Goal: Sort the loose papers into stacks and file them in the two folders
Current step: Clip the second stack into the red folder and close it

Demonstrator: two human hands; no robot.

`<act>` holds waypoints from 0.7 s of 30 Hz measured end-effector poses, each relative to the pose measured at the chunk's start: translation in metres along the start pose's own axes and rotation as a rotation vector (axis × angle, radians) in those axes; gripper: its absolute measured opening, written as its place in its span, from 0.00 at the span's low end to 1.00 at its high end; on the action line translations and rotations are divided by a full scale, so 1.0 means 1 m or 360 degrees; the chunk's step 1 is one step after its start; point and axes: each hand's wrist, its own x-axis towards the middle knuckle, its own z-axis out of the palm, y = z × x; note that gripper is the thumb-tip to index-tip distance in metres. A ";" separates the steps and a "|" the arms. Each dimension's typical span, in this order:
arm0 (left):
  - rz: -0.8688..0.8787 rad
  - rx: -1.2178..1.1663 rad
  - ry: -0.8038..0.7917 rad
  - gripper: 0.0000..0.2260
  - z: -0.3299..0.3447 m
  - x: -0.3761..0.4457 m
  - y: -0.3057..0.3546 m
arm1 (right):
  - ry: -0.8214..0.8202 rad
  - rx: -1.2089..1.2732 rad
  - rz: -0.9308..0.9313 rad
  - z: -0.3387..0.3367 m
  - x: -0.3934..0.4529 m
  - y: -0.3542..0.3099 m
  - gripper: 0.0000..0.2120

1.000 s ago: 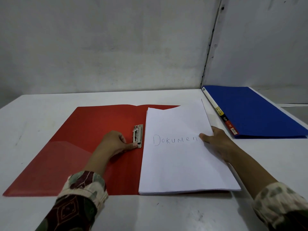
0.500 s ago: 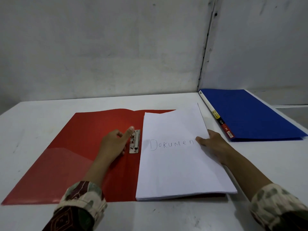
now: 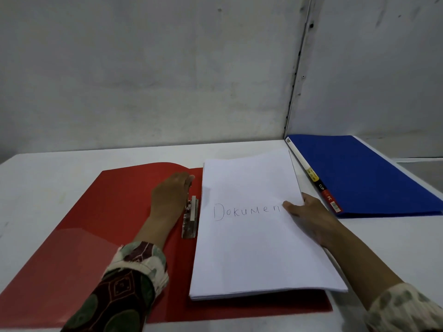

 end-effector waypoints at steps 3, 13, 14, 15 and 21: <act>-0.0099 0.0039 -0.0154 0.16 0.010 0.012 -0.007 | -0.0005 0.0067 0.0027 0.001 0.009 -0.004 0.07; -0.0206 0.0121 -0.0407 0.17 0.028 0.022 -0.014 | -0.0050 -0.0130 0.0048 0.013 0.024 -0.003 0.10; -0.0209 0.0116 -0.0411 0.17 0.028 0.022 -0.014 | -0.0041 -0.0191 0.0037 0.013 0.024 -0.003 0.11; -0.0216 0.0104 -0.0418 0.17 0.029 0.022 -0.014 | -0.0037 -0.0240 0.0024 0.013 0.024 -0.002 0.12; -0.0261 0.0024 -0.0396 0.17 0.027 0.022 -0.016 | -0.0027 -0.0283 0.0003 0.015 0.021 -0.001 0.12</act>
